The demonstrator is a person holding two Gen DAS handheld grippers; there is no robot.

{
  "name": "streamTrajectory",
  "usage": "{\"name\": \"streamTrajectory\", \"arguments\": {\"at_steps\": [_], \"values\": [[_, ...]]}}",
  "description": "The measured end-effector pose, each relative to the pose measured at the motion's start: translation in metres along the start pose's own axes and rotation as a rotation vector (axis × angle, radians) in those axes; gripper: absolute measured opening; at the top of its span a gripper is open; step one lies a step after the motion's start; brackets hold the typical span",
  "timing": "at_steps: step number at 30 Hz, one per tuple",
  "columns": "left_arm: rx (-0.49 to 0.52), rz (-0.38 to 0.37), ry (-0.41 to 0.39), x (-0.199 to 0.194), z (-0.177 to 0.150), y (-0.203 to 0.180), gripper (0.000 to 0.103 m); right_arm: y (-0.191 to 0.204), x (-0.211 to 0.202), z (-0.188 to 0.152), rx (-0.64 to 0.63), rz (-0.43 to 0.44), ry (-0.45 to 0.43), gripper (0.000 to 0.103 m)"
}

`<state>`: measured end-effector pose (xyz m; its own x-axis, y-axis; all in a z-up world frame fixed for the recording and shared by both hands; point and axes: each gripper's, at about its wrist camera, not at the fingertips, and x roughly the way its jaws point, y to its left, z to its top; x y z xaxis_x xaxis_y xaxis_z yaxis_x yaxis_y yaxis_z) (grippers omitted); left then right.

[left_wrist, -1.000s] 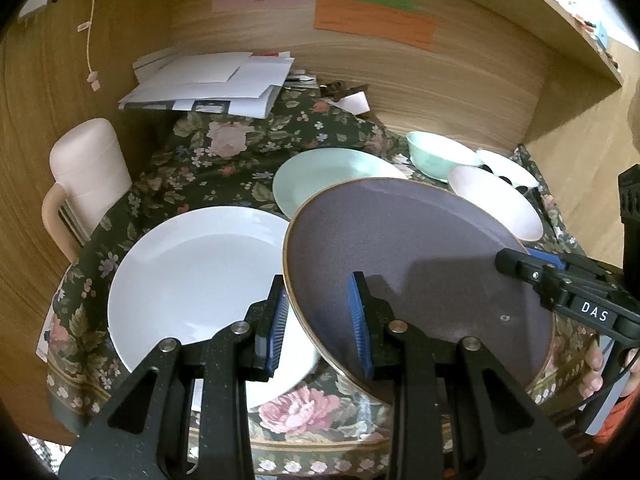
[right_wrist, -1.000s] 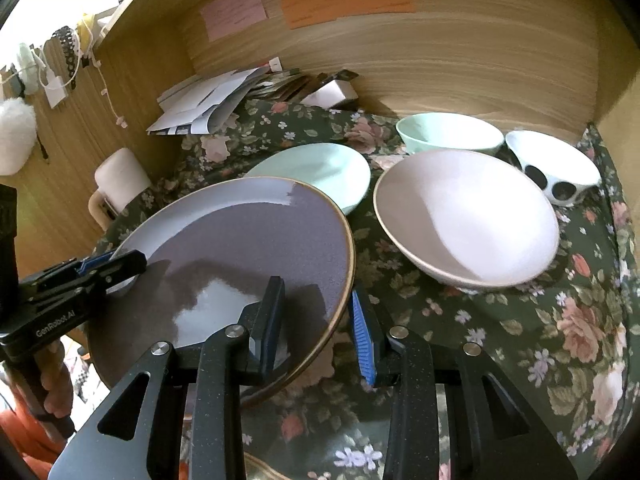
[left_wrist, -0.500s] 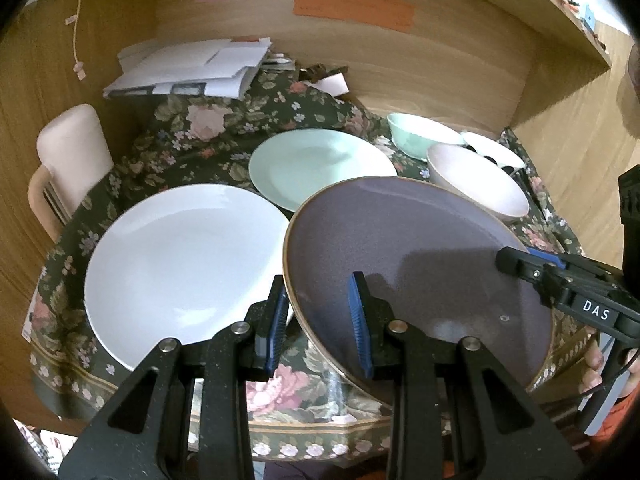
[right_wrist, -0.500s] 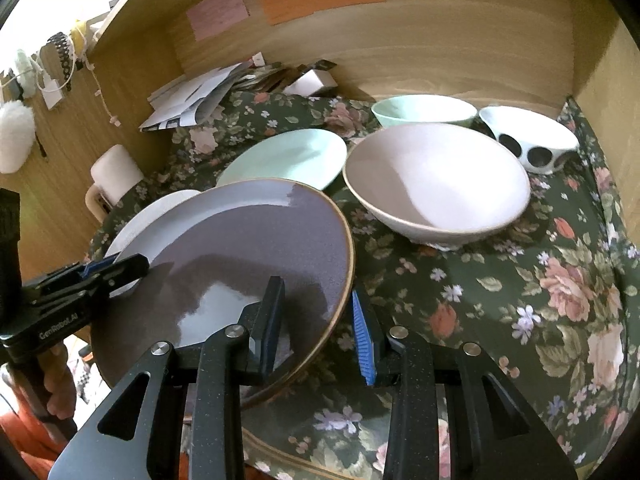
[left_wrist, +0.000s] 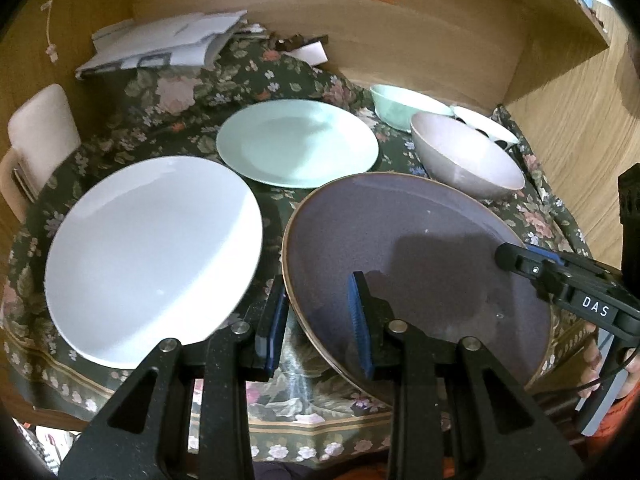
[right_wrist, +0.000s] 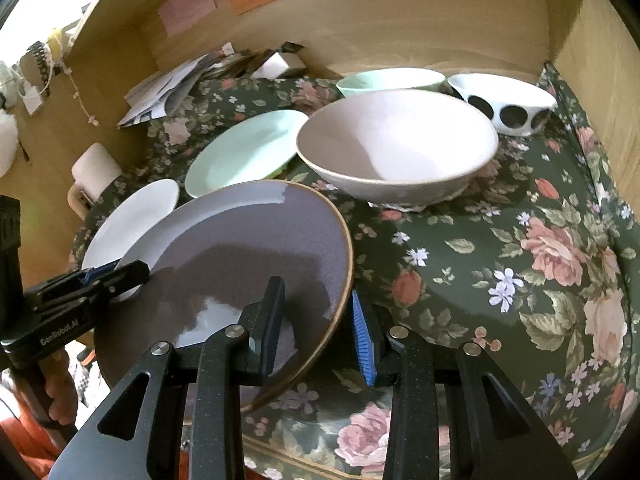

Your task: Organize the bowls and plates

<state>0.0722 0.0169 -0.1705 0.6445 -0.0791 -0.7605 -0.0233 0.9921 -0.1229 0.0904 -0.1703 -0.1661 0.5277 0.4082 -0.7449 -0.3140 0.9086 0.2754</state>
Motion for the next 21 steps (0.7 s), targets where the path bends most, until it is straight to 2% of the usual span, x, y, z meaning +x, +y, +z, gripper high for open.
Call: {"name": "streamTrajectory", "arguments": {"at_steps": [21], "values": [[0.013,-0.013,0.061,0.03,-0.001,-0.005,0.03,-0.014,0.014,-0.002,0.014,-0.029,0.033,0.03]]}}
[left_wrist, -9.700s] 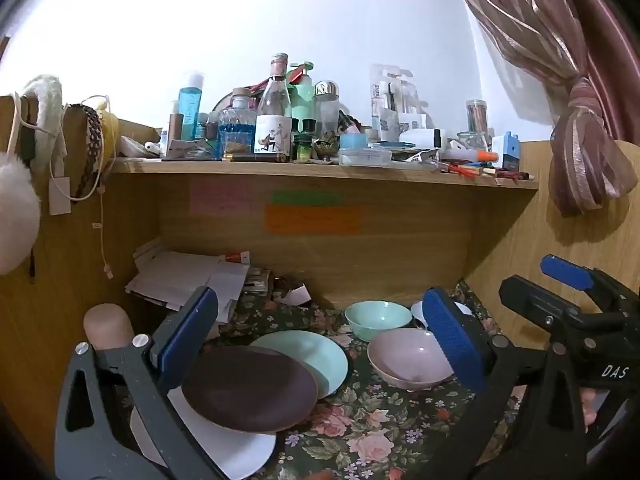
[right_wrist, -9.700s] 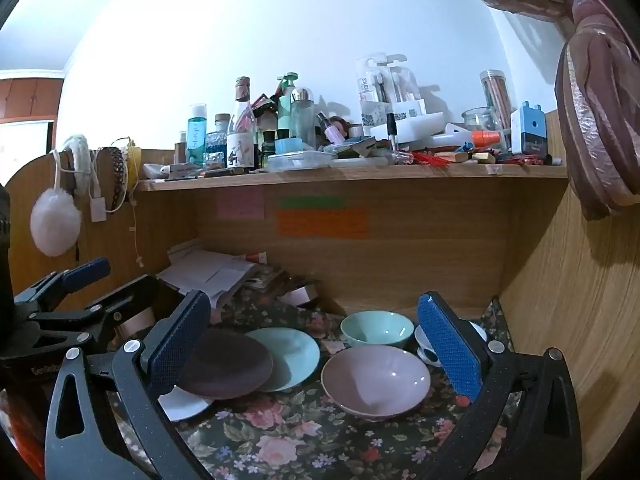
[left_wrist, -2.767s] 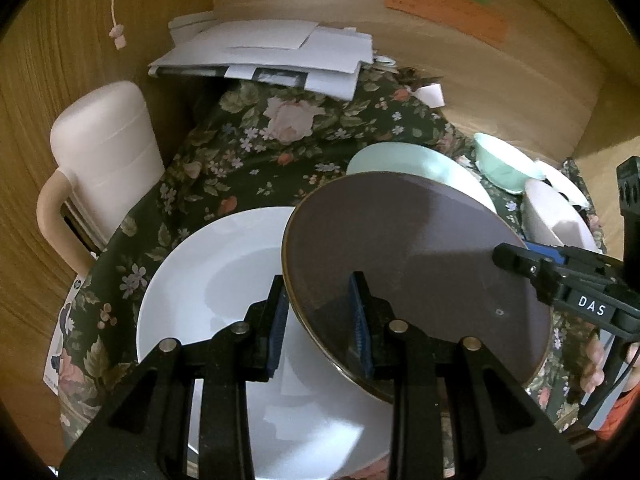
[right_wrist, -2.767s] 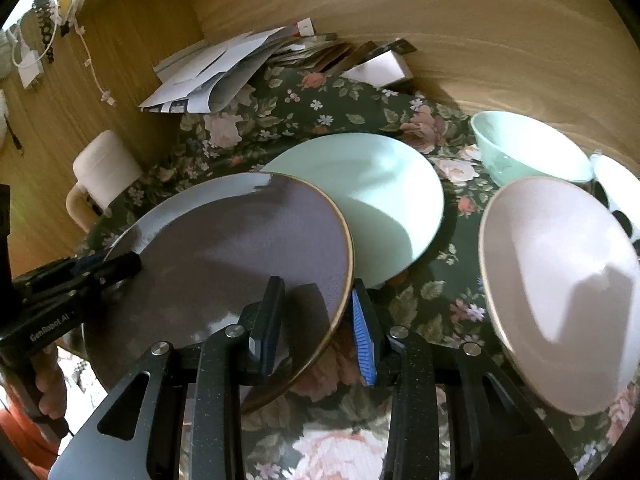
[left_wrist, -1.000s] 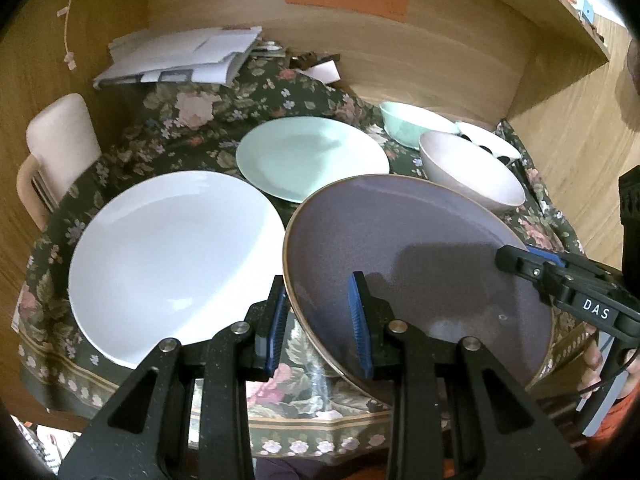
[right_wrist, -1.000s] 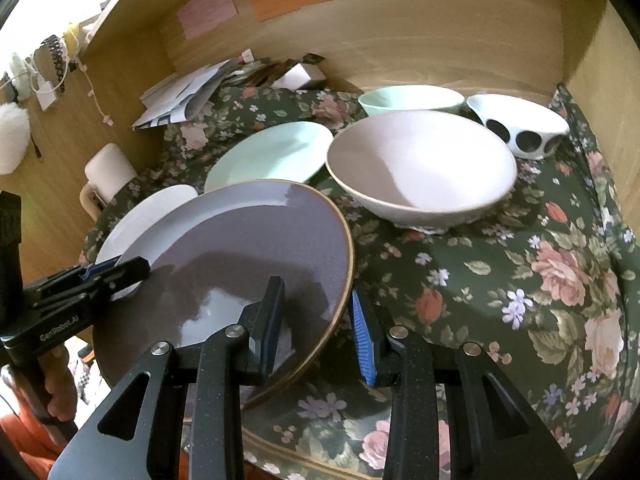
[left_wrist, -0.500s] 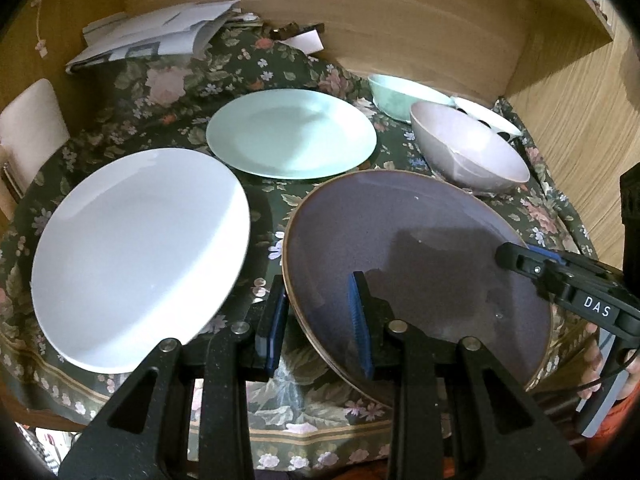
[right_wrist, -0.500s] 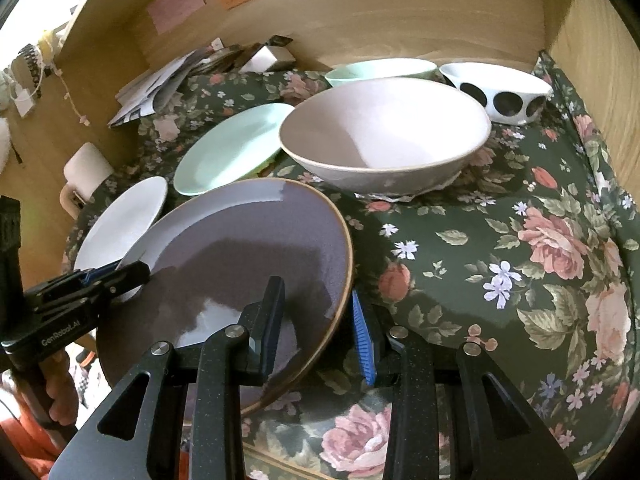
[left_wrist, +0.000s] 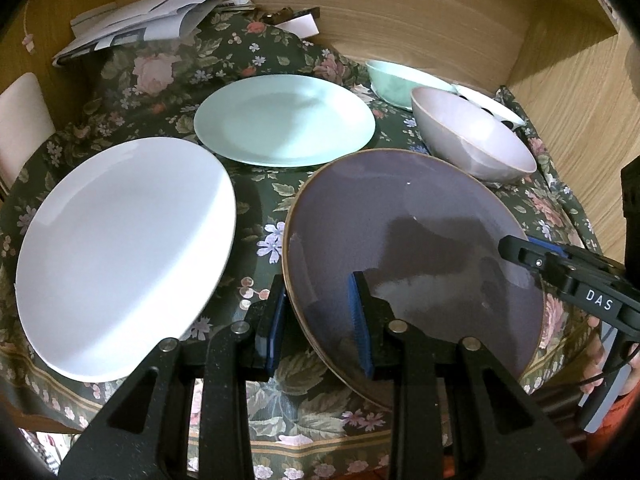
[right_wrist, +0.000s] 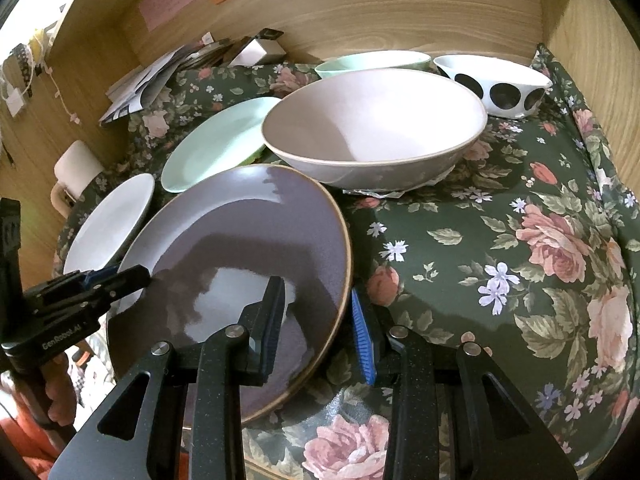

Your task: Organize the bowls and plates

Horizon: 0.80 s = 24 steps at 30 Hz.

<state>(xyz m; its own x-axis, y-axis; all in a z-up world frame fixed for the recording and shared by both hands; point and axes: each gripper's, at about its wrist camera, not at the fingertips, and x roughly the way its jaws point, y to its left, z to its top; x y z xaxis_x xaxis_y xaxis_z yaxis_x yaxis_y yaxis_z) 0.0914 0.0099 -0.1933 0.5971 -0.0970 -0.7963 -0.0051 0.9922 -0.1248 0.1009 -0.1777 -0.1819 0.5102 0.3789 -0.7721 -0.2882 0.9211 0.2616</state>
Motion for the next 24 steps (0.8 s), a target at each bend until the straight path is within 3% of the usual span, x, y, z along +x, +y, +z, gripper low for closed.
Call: {"name": "streamTrajectory", "arguments": {"at_steps": [7,12,24], "values": [[0.028,0.018,-0.017,-0.005,0.0,-0.001,0.03,0.004,-0.006,0.0,-0.027,-0.037,-0.018,0.032],[0.04,0.03,-0.048,-0.019,0.003,0.001,0.031,0.006,-0.02,0.001,-0.034,-0.059,-0.055,0.043],[0.026,0.081,-0.215,-0.072,0.017,0.018,0.064,0.04,-0.049,0.019,-0.099,-0.023,-0.168,0.063]]}}
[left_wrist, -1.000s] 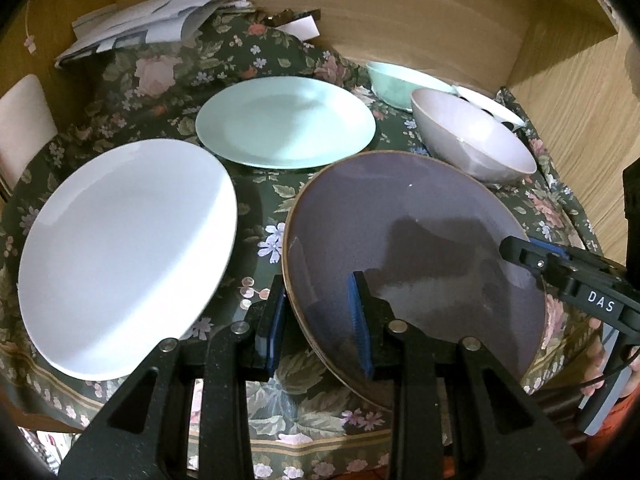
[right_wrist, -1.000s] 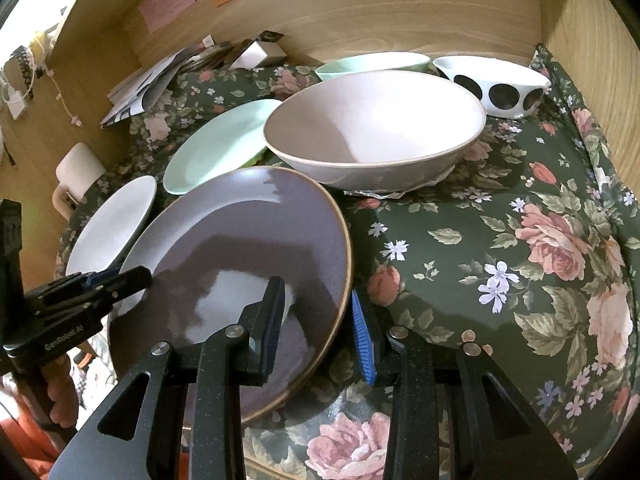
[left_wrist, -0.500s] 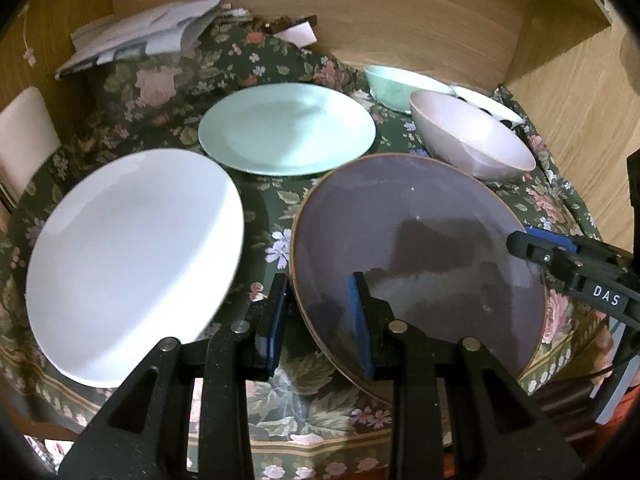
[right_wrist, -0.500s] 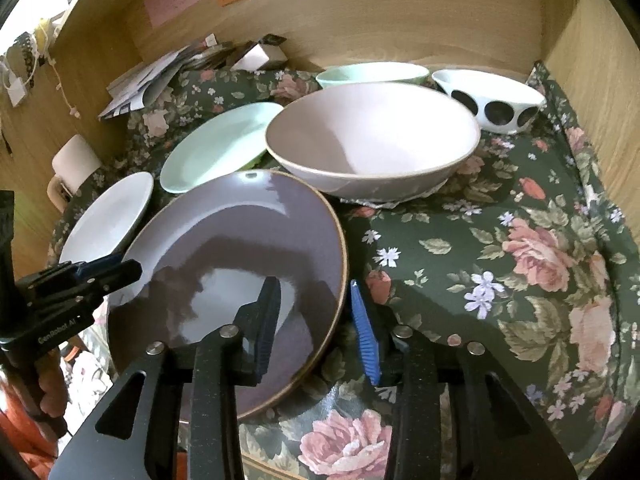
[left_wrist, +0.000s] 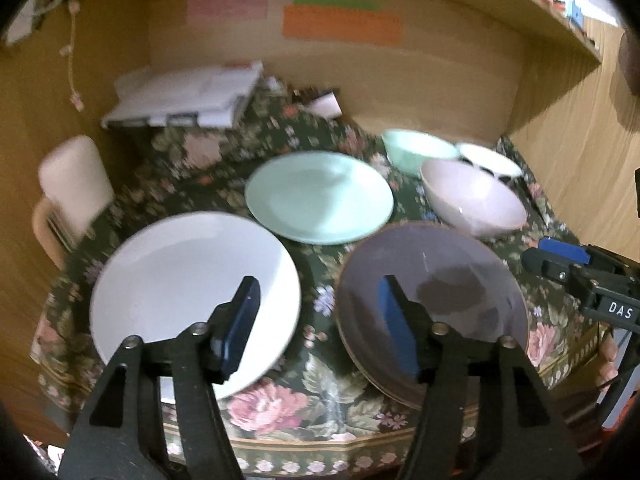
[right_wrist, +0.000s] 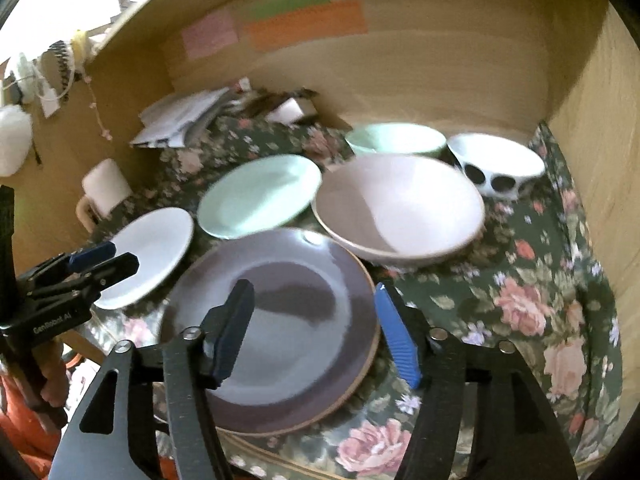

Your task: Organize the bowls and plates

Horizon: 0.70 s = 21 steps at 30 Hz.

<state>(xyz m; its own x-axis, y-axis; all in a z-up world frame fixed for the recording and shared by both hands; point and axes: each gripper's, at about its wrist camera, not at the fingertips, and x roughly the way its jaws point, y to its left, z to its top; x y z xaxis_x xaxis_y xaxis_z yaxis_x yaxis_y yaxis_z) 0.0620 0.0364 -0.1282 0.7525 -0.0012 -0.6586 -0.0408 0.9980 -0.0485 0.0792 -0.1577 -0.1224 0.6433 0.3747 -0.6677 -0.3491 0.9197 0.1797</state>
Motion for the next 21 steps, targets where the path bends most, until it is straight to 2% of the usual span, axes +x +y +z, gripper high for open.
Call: {"name": "streamTrajectory", "arguments": {"at_steps": [3,9,11,14,21], "values": [[-0.011,0.01,-0.033,-0.01,0.004,0.008,0.071,0.012,-0.002,0.006,-0.019,0.019,-0.024,0.069],[-0.049,0.047,-0.074,-0.026,0.008,0.031,0.075,0.04,0.003,0.016,-0.061,0.075,-0.042,0.071],[-0.064,0.058,-0.081,-0.03,0.008,0.039,0.081,0.047,0.005,0.018,-0.072,0.092,-0.044,0.074],[-0.077,0.087,-0.092,-0.033,0.006,0.052,0.082,0.061,0.009,0.021,-0.088,0.113,-0.053,0.08],[-0.11,0.144,-0.083,-0.034,-0.001,0.082,0.085,0.089,0.028,0.028,-0.123,0.156,-0.035,0.082]]}}
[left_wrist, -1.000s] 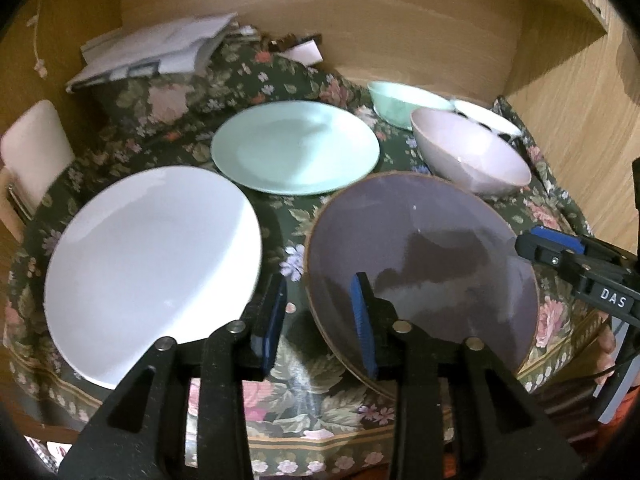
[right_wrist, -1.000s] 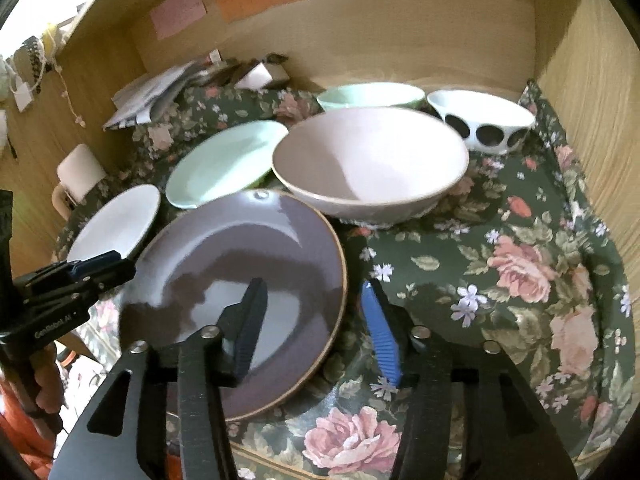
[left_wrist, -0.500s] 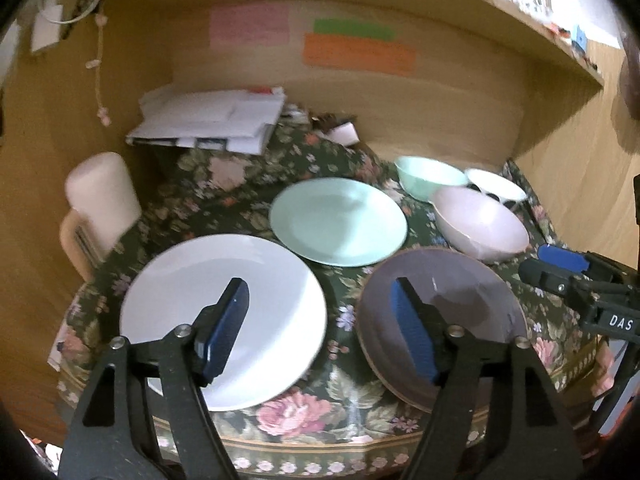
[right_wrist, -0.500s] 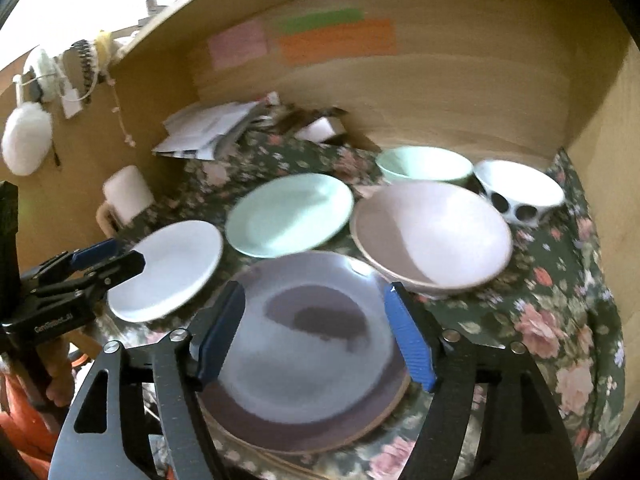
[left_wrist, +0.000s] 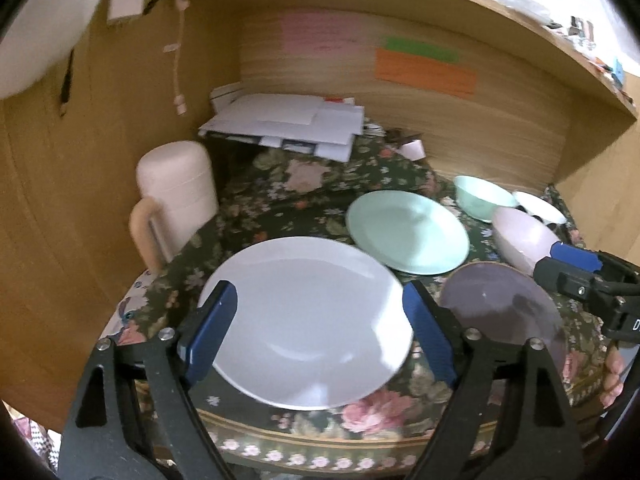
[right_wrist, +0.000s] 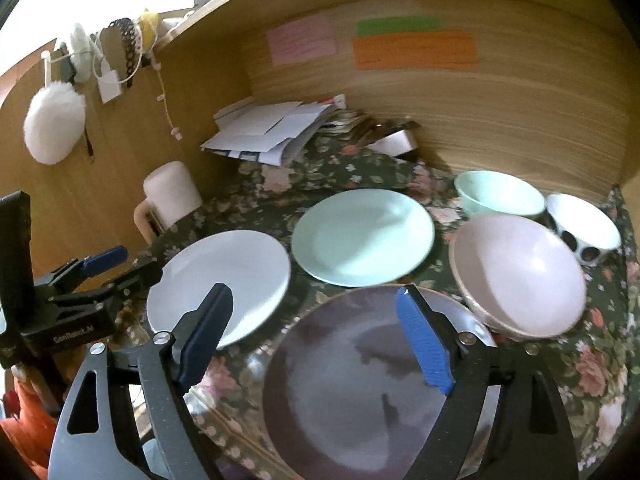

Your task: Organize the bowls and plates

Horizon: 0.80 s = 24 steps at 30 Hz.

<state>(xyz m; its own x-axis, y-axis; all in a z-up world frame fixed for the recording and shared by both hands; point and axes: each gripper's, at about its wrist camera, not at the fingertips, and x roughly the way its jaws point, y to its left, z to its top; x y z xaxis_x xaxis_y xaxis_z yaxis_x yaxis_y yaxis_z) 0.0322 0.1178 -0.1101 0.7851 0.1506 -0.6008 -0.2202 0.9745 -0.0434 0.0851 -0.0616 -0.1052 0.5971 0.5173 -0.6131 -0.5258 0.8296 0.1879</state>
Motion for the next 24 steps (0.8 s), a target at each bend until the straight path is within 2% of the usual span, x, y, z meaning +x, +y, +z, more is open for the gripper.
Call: {"name": "streamTrajectory", "arguments": {"at_steps": [15,24], "values": [[-0.071,0.076,0.092,0.028,-0.023,0.053,0.085,0.026,0.069,0.005,-0.06,0.029,0.139,0.082],[-0.119,0.086,0.146,0.048,-0.039,0.075,0.085,0.031,0.107,0.006,-0.082,0.044,0.238,0.082]]}}
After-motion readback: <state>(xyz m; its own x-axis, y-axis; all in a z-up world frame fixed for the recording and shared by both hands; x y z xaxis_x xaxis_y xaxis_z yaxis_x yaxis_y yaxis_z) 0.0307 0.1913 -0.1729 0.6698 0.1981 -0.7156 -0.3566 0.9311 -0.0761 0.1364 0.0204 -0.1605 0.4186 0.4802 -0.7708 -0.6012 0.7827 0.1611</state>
